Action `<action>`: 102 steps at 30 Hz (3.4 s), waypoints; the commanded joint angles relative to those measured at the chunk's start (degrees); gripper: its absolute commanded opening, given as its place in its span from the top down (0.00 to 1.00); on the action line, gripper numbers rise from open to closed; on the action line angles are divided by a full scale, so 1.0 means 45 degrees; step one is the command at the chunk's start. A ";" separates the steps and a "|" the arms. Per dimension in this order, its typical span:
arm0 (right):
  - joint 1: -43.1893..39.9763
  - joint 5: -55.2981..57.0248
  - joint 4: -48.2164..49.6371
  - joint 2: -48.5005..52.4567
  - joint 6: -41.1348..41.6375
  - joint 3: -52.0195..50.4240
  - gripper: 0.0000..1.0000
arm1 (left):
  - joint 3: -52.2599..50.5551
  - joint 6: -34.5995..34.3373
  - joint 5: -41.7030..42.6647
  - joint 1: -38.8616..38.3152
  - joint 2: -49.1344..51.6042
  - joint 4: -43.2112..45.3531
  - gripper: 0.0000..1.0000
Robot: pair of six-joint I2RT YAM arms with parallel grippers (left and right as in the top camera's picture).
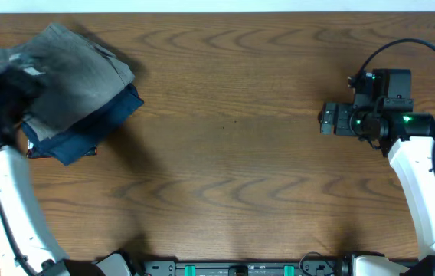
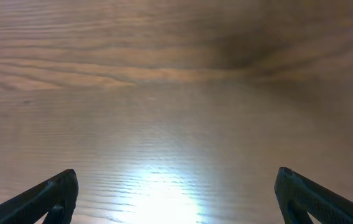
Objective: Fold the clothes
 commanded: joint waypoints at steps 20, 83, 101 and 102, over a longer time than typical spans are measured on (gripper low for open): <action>-0.0588 -0.0316 -0.2914 -0.0593 -0.0209 -0.0063 0.01 | -0.0947 0.2059 -0.5421 -0.7344 -0.0539 -0.8660 0.02; 0.0952 0.0267 0.9933 -1.7787 -0.2618 -1.3911 0.01 | -0.7436 0.2011 -0.5455 -0.7344 -1.3104 -0.5586 0.02; 0.0962 0.0204 0.8796 -1.7762 -0.2594 -1.3906 0.01 | -0.7436 0.2011 -0.5455 -0.7344 -1.3104 -0.5586 0.02; 0.0962 0.0204 0.8801 -1.7762 -0.2599 -1.3906 0.01 | -0.7436 0.2011 -0.5455 -0.7344 -1.3104 -0.5586 0.02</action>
